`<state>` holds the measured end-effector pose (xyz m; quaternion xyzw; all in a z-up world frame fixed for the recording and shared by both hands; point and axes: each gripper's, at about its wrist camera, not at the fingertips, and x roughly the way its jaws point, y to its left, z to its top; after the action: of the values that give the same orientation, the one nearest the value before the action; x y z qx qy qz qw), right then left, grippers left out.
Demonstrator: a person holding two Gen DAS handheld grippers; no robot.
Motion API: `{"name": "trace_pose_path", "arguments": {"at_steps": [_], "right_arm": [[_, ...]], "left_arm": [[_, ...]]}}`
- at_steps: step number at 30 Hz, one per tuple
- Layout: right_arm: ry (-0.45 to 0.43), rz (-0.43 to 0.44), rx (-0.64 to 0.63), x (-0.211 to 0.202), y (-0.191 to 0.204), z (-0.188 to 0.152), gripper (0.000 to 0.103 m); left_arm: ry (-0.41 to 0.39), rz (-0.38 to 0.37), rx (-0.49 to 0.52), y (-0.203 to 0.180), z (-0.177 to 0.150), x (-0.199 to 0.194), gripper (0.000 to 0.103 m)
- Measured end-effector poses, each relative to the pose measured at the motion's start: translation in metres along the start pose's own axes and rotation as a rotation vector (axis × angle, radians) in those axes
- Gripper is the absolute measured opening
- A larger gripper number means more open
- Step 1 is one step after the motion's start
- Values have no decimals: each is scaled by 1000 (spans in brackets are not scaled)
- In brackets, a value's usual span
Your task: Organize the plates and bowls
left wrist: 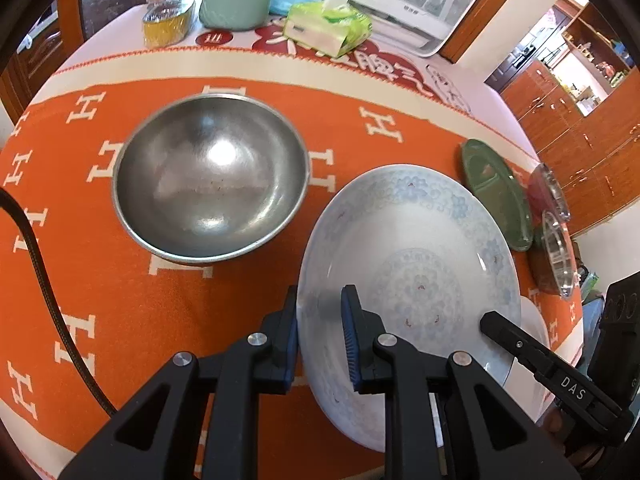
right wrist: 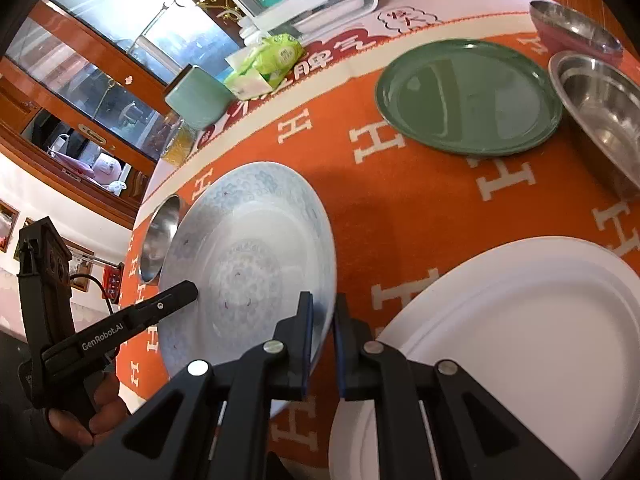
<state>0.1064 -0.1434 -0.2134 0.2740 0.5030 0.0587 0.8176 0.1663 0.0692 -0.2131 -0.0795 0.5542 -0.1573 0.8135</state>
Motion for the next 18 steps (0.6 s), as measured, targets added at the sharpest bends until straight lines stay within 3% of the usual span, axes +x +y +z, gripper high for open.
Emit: {"name": "trace_pose_path", "arguments": {"at_steps": [18], "right_arm": [[-83, 9, -33, -62, -6, -28, 10]], "left_arm": [[-105, -17, 76, -43, -31, -58, 17]]}}
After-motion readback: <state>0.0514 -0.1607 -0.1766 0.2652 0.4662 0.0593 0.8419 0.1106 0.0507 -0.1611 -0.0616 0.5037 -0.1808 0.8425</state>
